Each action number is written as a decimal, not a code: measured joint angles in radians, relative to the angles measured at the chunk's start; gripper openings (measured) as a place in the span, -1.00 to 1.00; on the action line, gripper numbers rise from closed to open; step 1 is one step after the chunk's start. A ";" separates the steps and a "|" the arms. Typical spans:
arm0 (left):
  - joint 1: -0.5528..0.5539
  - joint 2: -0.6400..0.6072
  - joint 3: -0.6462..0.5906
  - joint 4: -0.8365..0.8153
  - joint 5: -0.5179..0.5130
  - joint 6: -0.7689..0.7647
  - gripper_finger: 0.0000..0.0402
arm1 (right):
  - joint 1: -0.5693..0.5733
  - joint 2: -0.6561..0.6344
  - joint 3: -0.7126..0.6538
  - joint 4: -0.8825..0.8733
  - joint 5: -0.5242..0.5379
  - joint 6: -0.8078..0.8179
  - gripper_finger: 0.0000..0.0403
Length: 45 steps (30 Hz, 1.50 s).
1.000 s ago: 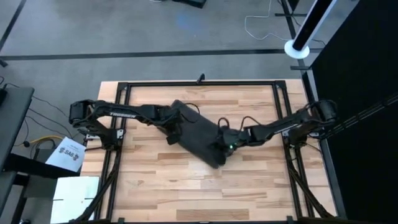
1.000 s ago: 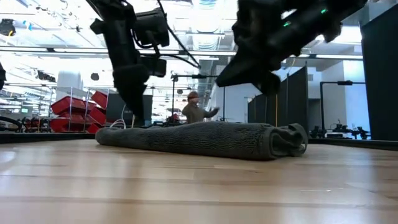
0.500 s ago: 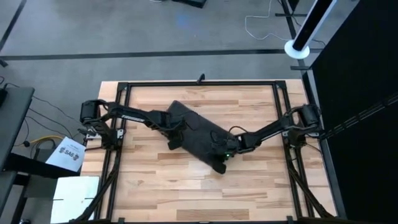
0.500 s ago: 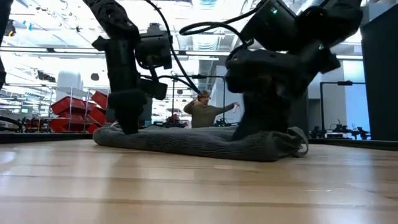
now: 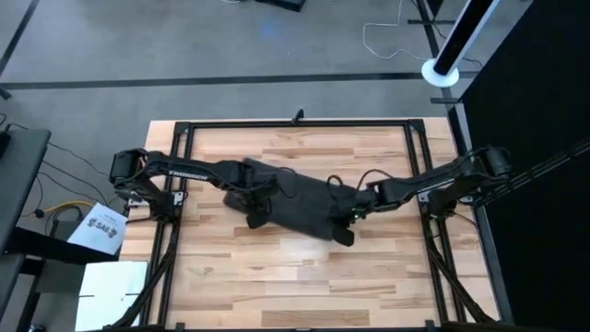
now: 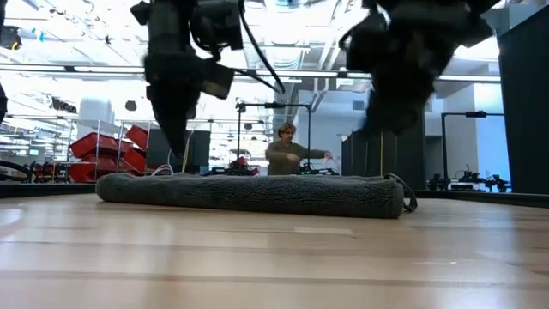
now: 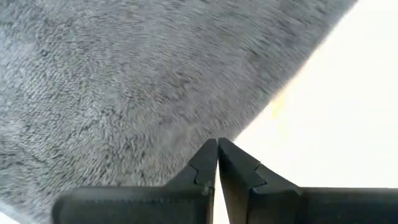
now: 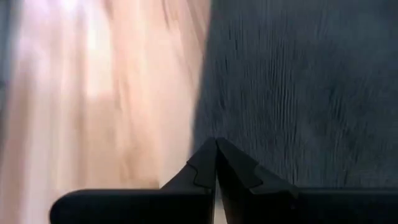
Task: Roll towel
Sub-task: Fold the black towel, then roll the black towel
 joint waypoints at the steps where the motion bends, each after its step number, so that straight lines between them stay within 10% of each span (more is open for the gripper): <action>1: -0.005 -0.007 -0.001 -0.024 -0.004 0.030 -1.00 | 0.000 -0.005 0.001 0.030 0.003 0.008 -1.00; 16: -0.018 -0.022 -0.344 0.052 -0.083 -0.047 -1.00 | -0.005 0.315 0.014 0.134 0.009 0.164 -1.00; 29: -0.132 -0.139 -0.120 -0.011 0.024 -0.032 -1.00 | -0.030 -0.034 -0.001 -0.382 0.006 -0.096 -1.00; 37: -0.282 -0.313 -0.168 0.070 -0.093 0.171 -1.00 | 0.062 -0.325 0.003 -0.569 0.005 -0.028 -1.00; 45: -0.348 -0.307 -0.265 0.239 -0.123 0.309 -0.71 | 0.213 -0.326 -0.106 -0.495 0.006 -0.204 -0.63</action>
